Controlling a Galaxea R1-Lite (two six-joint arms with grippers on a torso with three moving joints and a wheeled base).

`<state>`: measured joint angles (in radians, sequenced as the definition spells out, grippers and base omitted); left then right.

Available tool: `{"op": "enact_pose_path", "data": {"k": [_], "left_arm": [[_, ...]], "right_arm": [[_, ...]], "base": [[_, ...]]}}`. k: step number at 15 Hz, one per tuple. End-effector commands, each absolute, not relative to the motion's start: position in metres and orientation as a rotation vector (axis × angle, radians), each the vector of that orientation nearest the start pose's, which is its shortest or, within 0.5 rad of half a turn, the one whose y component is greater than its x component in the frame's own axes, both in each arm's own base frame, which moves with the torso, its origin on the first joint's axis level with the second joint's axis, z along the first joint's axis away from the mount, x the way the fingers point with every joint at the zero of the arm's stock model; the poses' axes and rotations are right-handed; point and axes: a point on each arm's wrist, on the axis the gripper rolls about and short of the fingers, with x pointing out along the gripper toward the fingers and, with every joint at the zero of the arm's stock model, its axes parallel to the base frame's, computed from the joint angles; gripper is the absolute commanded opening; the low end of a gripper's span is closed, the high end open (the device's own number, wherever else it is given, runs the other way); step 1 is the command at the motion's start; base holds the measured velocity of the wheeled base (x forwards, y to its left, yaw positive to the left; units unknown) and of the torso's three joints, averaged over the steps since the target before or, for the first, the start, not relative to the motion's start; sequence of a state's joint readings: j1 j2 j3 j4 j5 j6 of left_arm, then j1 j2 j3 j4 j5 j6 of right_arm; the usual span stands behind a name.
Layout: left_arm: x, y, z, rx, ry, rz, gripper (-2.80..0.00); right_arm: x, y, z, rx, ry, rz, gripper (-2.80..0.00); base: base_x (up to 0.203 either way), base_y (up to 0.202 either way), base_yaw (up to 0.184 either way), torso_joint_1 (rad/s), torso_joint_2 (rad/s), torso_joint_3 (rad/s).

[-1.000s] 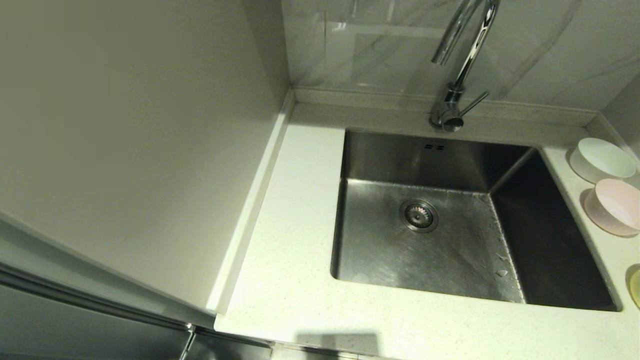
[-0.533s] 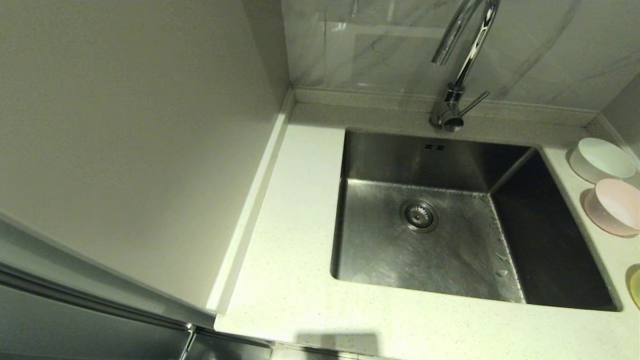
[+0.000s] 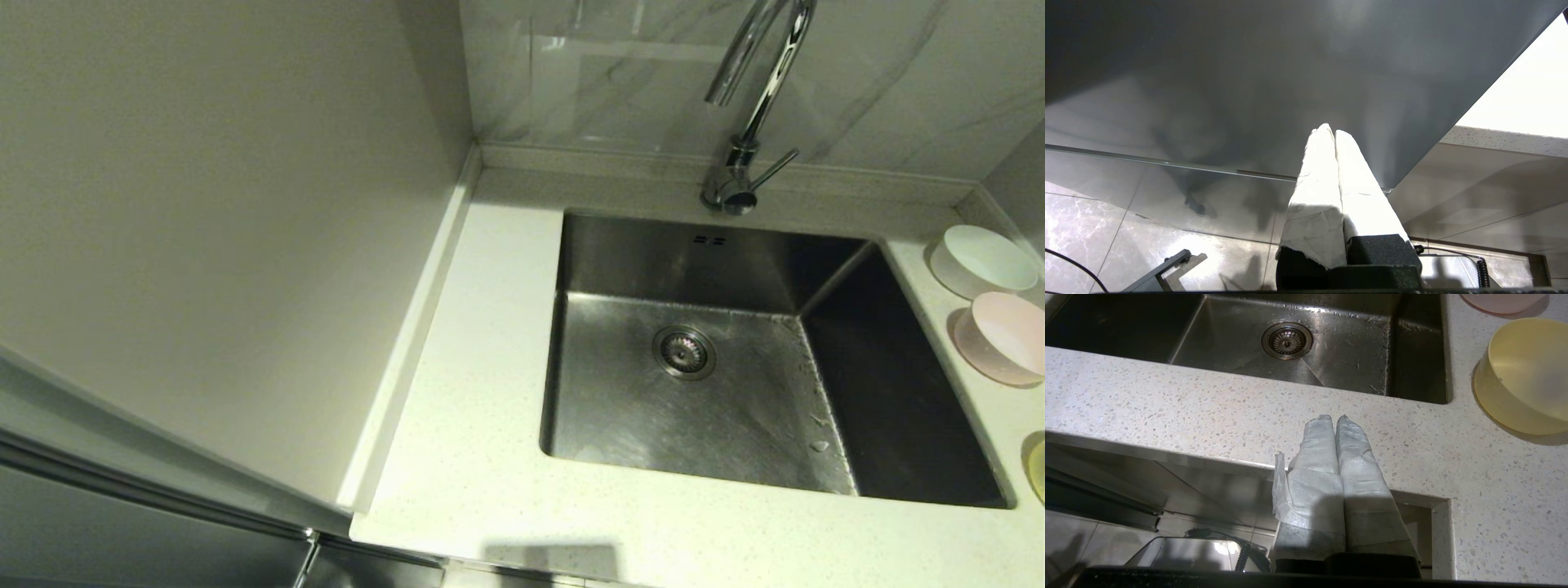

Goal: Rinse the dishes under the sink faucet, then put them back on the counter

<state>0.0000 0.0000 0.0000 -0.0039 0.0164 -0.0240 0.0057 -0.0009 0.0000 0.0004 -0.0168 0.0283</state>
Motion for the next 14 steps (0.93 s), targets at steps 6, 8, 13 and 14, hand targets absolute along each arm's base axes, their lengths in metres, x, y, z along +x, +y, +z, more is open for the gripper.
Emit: {"op": "enact_pose_path", "data": {"k": [6,8,13,14], "left_arm": [[-0.0229,0.0004,0.0759,-0.025,-0.006,0.017,-2.80],[-0.0229,0.0004,0.0759,-0.025,-0.006,0.017,-2.80],[-0.0229,0.0004,0.0759,-0.025,-0.006,0.017,-2.80],[-0.0229,0.0004,0.0759,-0.025,-0.006,0.017,-2.80]], "right_arm": [[-0.0228,-0.0005,0.0754,0.028,0.000,-0.011,-2.80],[-0.0228,-0.0005,0.0755,0.029,0.000,-0.011,-2.80],[-0.0228,-0.0005,0.0755,0.028,0.000,-0.011,-2.80],[-0.0228,-0.0005,0.0755,0.029,0.000,-0.011,-2.80]], "base": [[0.000,0.000,0.000,0.000,0.00,0.000],[0.000,0.000,0.000,0.000,0.00,0.000],[0.000,0.000,0.000,0.000,0.00,0.000],[0.000,0.000,0.000,0.000,0.00,0.000]]}}
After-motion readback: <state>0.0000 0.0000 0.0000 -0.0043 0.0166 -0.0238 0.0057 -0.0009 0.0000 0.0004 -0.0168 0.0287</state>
